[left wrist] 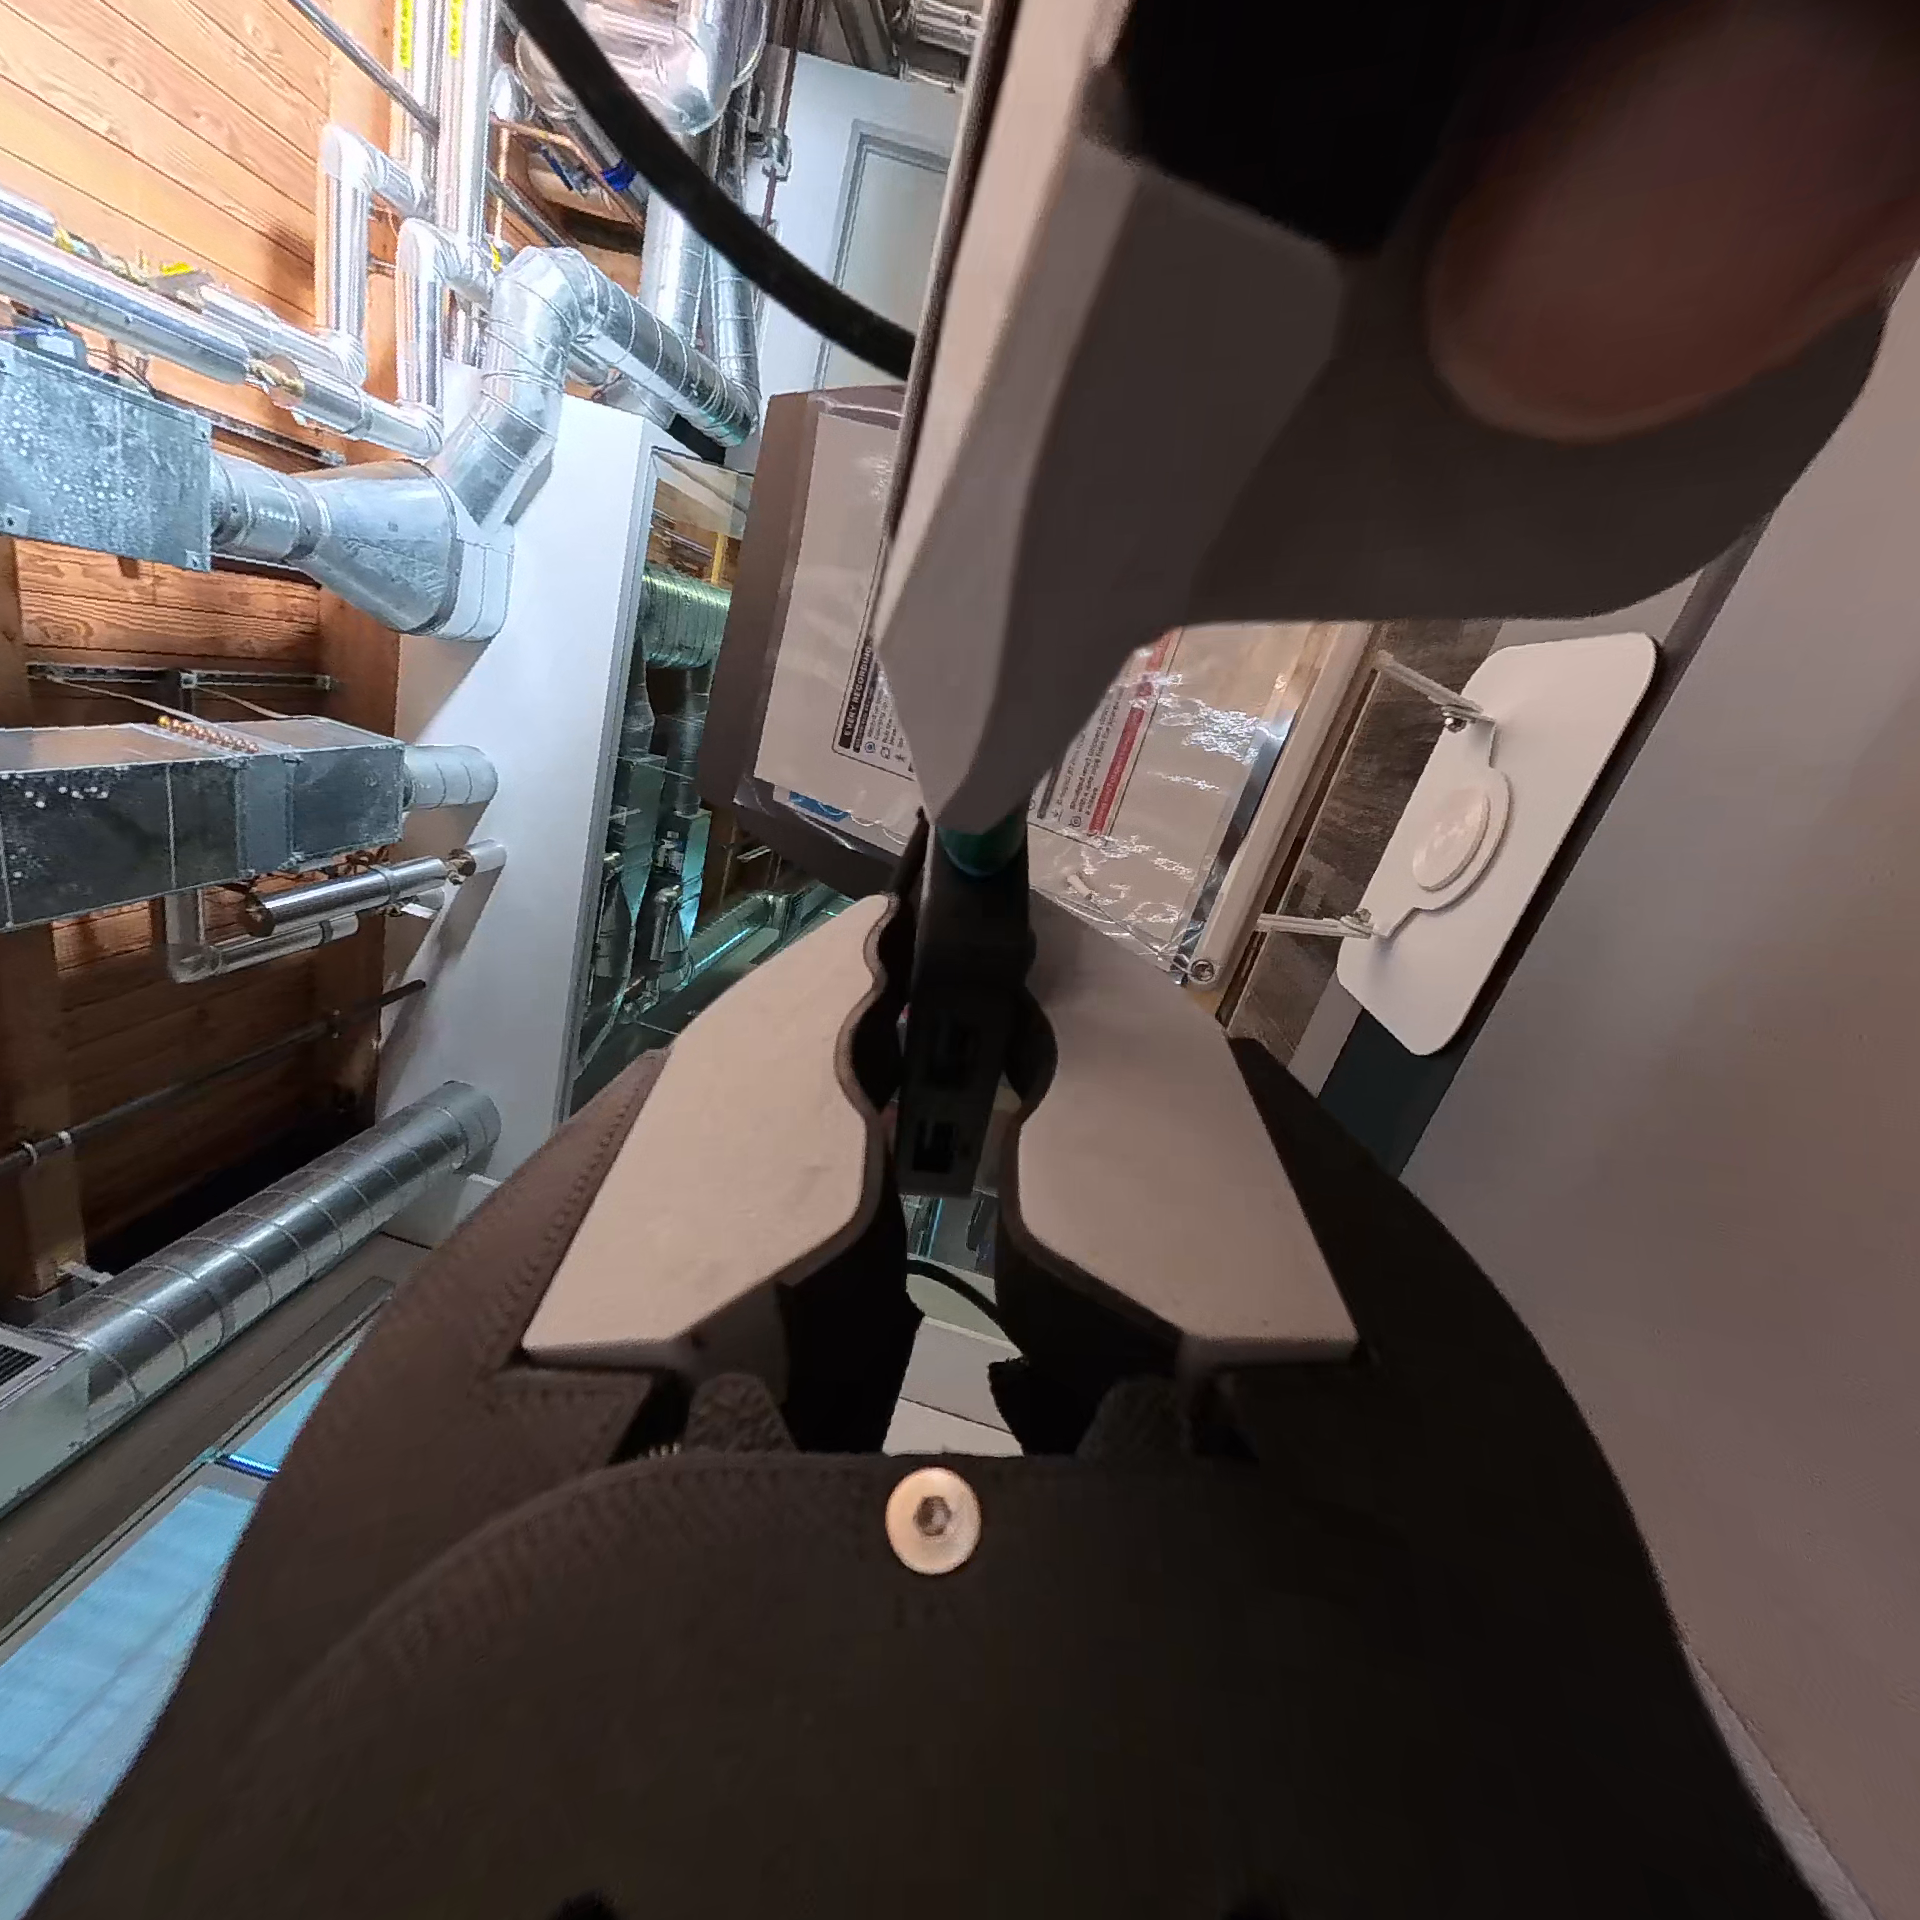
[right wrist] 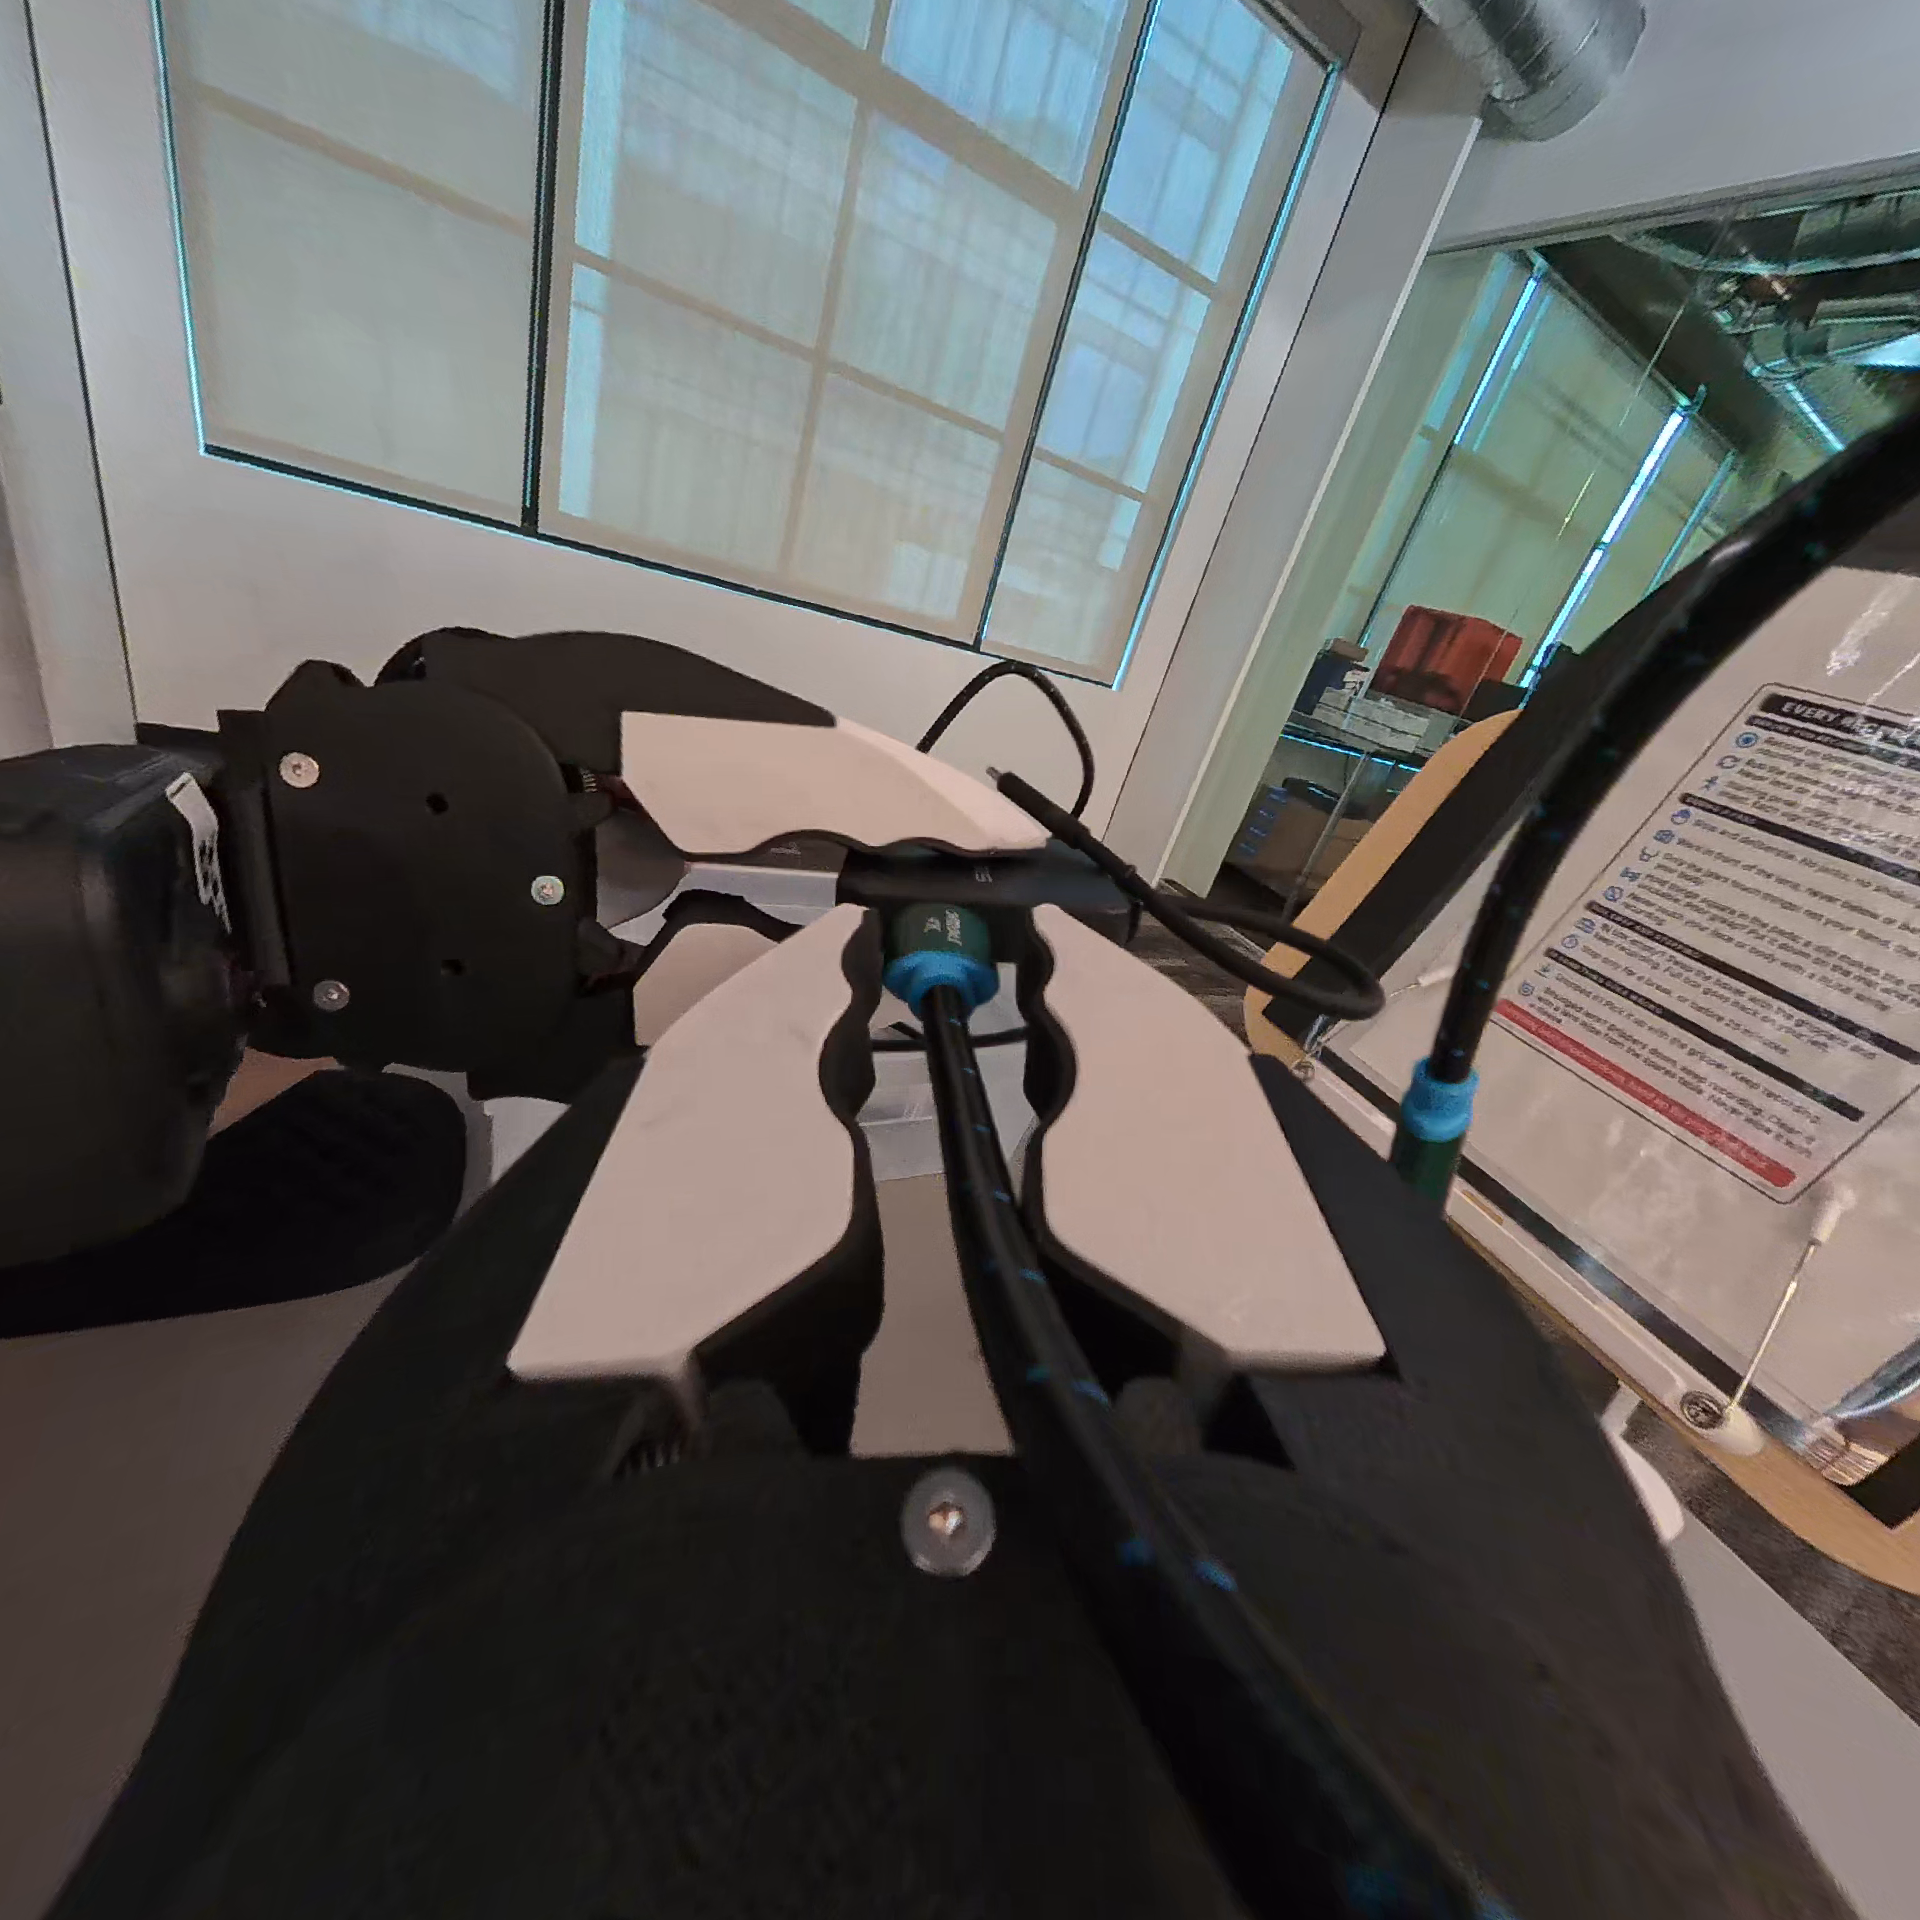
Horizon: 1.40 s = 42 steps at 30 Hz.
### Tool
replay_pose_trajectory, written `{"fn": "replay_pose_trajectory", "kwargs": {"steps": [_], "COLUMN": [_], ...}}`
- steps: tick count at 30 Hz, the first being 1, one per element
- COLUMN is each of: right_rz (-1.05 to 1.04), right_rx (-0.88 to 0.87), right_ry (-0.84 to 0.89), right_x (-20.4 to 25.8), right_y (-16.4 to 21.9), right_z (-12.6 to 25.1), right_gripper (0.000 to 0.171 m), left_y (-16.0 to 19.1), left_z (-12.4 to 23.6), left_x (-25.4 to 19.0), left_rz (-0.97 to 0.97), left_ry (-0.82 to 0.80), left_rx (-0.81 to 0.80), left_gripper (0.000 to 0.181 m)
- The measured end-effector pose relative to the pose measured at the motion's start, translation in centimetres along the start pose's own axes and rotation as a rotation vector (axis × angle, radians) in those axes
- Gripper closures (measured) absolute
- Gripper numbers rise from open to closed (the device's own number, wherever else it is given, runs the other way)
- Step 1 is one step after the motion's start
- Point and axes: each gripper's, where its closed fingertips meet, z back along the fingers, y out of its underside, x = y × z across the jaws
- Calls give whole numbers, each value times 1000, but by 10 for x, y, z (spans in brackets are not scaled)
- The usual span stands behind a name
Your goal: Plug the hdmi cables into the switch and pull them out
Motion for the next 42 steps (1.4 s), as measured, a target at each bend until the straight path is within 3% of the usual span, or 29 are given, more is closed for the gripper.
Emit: {"fn": "replay_pose_trajectory", "kwargs": {"steps": [12,25,36,37,39,41,42], "right_rz": [-8,9,-10,-8,-30,-117,-171], "right_rx": [80,115,134,130,43,-72,-44], "right_ry": [-3,-13,27,34,79,61,20], "right_x": [-1,1,3,2,-14,-31,-36], "right_y": [9,-1,-11,-13,-38,-72,-76], "right_z": [-1,3,5,7,30,69,85], "right_gripper": [149,150,149,149,150,150,150], "left_y": [2,-6,-10,-4,65,104,110], "left_z": [-3,-1,2,0,-14,-12,-5], "left_x": [-8,0,7,10,23,40,54], "left_rz": [-19,-2,46,48,34,135,175], "left_ry": [23,33,52,40,19,45,32], "left_rx": [12,-81,-65,-32,257,253,211], "left_gripper": [165,165,164,166,165,166,166]}}
